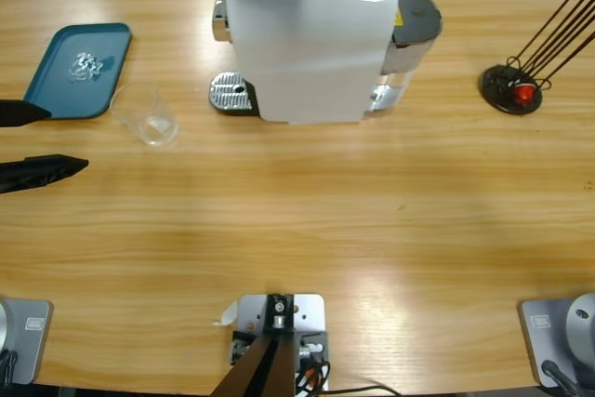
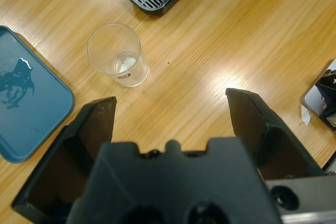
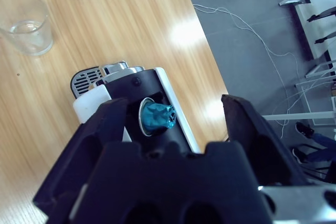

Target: Pour coffee

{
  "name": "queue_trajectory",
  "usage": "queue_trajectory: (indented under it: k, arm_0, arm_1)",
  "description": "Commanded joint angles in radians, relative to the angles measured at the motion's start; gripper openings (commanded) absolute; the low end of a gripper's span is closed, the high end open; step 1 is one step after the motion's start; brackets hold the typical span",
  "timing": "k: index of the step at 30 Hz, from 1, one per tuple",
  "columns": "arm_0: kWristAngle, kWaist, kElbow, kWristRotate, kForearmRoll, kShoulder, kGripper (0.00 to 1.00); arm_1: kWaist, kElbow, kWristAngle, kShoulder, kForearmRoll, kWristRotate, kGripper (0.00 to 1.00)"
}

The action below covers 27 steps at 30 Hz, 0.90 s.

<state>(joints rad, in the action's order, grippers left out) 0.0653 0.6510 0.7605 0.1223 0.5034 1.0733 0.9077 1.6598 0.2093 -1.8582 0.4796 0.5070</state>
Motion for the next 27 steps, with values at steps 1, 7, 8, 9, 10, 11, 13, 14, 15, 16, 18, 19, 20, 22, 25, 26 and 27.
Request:
queue_trajectory:
  k: [1, 7, 8, 9, 10, 11, 13, 14, 15, 16, 18, 19, 20, 22, 25, 26, 27]
  arm_0:
    - [0.012, 0.001, -0.039, -0.010, -0.011, 0.014, 0.908]
    - [0.011, 0.001, -0.039, -0.010, -0.013, 0.016, 0.908]
    - [0.011, 0.001, -0.038, -0.010, -0.013, 0.016, 0.908]
    - [0.011, 0.001, -0.038, -0.010, -0.013, 0.016, 0.908]
    - [0.011, 0.001, -0.038, -0.010, -0.013, 0.015, 0.908]
    - [0.011, 0.001, -0.038, -0.010, -0.013, 0.015, 0.908]
    - [0.011, 0.001, -0.039, -0.010, -0.013, 0.014, 0.908]
    - [0.011, 0.001, -0.039, -0.012, -0.013, 0.014, 0.908]
    - [0.011, 0.001, -0.039, -0.014, -0.013, 0.014, 0.908]
    - [0.011, 0.001, -0.040, -0.015, -0.013, 0.013, 0.908]
    - [0.013, 0.001, -0.040, -0.015, -0.013, 0.011, 0.908]
    - [0.012, 0.001, -0.040, -0.015, -0.013, 0.010, 0.908]
    - [0.013, 0.001, -0.040, -0.015, -0.013, 0.009, 0.908]
    - [0.012, 0.001, -0.040, -0.016, -0.013, 0.008, 0.908]
    - [0.012, 0.001, -0.040, -0.016, -0.013, 0.008, 0.908]
    - [0.012, 0.001, -0.041, -0.016, -0.013, 0.008, 0.908]
    - [0.011, 0.001, -0.040, -0.016, -0.013, 0.008, 0.908]
  arm_1:
    - [-0.012, -0.048, -0.011, -0.050, 0.014, -0.027, 0.680]
    - [-0.016, -0.078, -0.012, -0.047, 0.014, -0.041, 0.629]
    - [-0.018, -0.078, -0.016, -0.047, 0.014, -0.041, 0.570]
    - [-0.020, -0.077, -0.023, -0.047, 0.014, -0.041, 0.491]
    - [-0.021, -0.077, -0.031, -0.047, 0.014, -0.041, 0.468]
    - [-0.021, -0.076, -0.037, -0.047, 0.014, -0.041, 0.463]
    - [-0.023, -0.075, -0.043, -0.047, 0.014, -0.042, 0.394]
    - [-0.023, -0.073, -0.047, -0.047, 0.014, -0.042, 0.371]
    - [-0.023, -0.072, -0.049, -0.047, 0.014, -0.042, 0.353]
    - [-0.023, -0.070, -0.050, -0.047, 0.014, -0.042, 0.342]
    - [-0.023, -0.065, -0.053, -0.049, 0.014, -0.042, 0.338]
    - [-0.023, -0.064, -0.055, -0.050, 0.014, -0.042, 0.338]
    - [-0.024, -0.063, -0.058, -0.051, 0.014, -0.042, 0.334]
    - [-0.025, -0.063, -0.063, -0.055, 0.014, -0.043, 0.260]
    - [-0.029, -0.061, -0.074, -0.056, 0.018, -0.044, 0.198]
    - [-0.030, -0.060, -0.076, -0.056, 0.020, -0.044, 0.094]
    - [-0.032, -0.058, -0.077, -0.056, 0.024, -0.044, 0.089]
